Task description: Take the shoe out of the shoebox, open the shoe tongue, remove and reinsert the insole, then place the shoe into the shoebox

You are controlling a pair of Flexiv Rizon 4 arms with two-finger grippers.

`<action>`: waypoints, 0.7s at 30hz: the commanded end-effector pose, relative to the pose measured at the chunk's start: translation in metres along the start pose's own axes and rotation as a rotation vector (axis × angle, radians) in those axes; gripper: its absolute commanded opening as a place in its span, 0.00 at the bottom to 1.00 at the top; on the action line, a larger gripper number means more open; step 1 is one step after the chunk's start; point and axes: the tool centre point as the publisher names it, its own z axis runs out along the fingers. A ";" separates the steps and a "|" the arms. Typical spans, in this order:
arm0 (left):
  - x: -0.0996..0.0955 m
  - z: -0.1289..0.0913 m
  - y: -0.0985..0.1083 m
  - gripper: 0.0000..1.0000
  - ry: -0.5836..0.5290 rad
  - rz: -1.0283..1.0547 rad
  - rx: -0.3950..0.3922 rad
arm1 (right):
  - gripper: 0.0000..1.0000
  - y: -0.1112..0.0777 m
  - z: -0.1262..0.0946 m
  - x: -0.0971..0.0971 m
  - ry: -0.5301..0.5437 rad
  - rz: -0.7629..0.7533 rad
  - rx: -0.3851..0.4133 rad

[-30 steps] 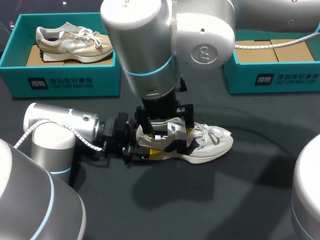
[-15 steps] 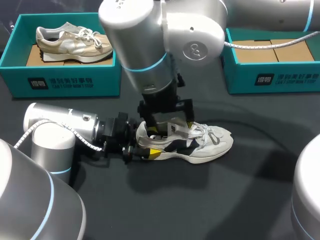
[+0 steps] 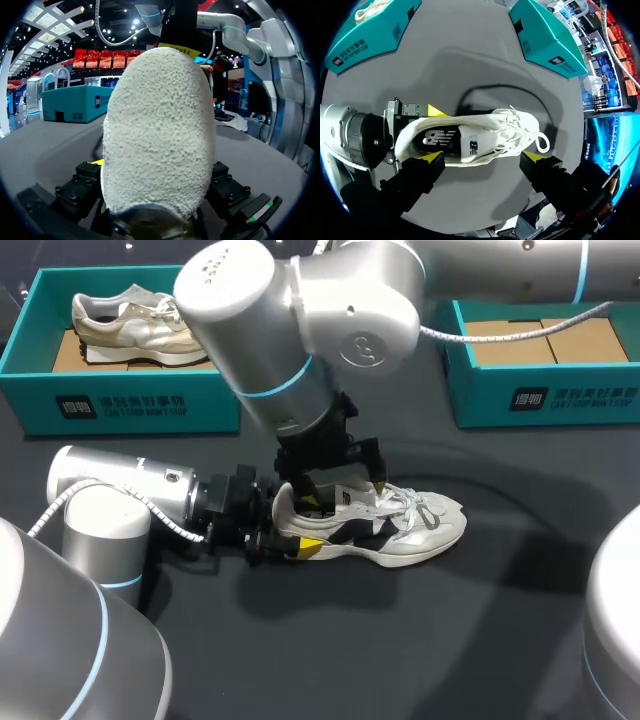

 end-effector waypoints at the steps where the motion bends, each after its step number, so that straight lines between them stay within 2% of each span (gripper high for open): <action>1: 0.001 -0.001 0.002 0.00 -0.001 0.000 -0.001 | 1.00 -0.005 0.004 0.013 -0.089 0.115 -0.016; 11: 0.001 -0.001 0.002 0.00 -0.001 0.000 -0.001 | 1.00 -0.003 0.015 0.007 -0.138 0.155 -0.016; 21: 0.001 -0.001 0.002 0.00 -0.001 0.000 -0.001 | 1.00 0.001 0.029 -0.001 -0.139 0.183 -0.027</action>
